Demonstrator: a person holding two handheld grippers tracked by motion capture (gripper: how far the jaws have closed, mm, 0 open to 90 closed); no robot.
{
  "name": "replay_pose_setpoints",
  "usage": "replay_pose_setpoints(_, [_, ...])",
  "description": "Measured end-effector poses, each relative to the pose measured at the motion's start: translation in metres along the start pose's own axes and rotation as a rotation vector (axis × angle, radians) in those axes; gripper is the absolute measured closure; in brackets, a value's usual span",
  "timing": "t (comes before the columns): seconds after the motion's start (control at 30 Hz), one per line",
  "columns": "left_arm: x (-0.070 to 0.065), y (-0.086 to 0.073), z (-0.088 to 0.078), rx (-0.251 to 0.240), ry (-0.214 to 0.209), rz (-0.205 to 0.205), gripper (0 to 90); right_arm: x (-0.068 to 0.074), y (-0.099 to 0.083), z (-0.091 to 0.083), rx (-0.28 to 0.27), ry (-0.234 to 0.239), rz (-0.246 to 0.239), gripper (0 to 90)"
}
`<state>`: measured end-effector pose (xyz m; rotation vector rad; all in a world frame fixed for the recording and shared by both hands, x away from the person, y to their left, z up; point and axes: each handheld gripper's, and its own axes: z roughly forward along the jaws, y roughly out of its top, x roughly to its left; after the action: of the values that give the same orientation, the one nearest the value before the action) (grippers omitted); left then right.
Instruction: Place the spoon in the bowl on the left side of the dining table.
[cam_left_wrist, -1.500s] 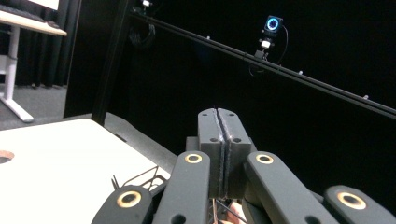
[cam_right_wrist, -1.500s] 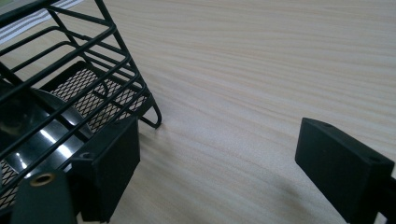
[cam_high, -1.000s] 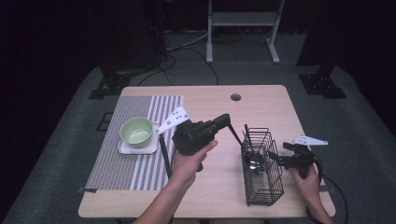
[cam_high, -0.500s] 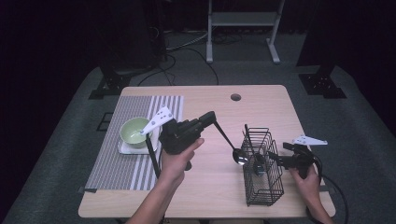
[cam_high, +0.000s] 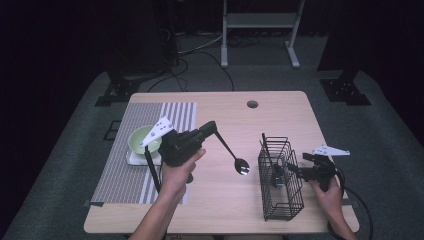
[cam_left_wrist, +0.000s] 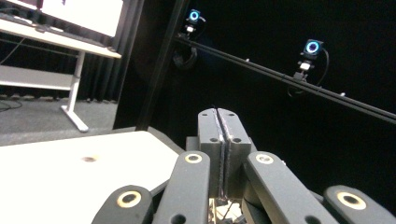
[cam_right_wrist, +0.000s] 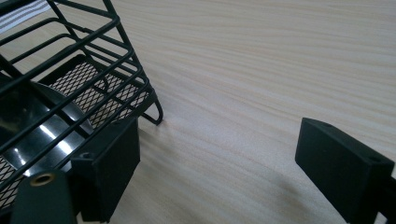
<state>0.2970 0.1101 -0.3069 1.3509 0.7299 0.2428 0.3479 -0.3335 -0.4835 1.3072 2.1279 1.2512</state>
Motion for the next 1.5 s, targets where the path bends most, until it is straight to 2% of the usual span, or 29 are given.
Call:
replay_pose_setpoints(0.33, [0.011,-0.020,-0.001,0.032,0.018,-0.016,89.7,0.002,0.000,0.000,0.008,-0.009,-0.011,13.0])
replay_pose_setpoints(0.6, [0.020,-0.030,-0.004,0.036,0.029,-0.026,89.6,0.002,0.000,0.001,0.012,-0.015,-0.014,13.0])
replay_pose_setpoints(1.5, [0.040,-0.031,-0.015,0.026,0.067,-0.035,89.6,0.004,0.000,0.002,0.022,-0.027,-0.027,13.0])
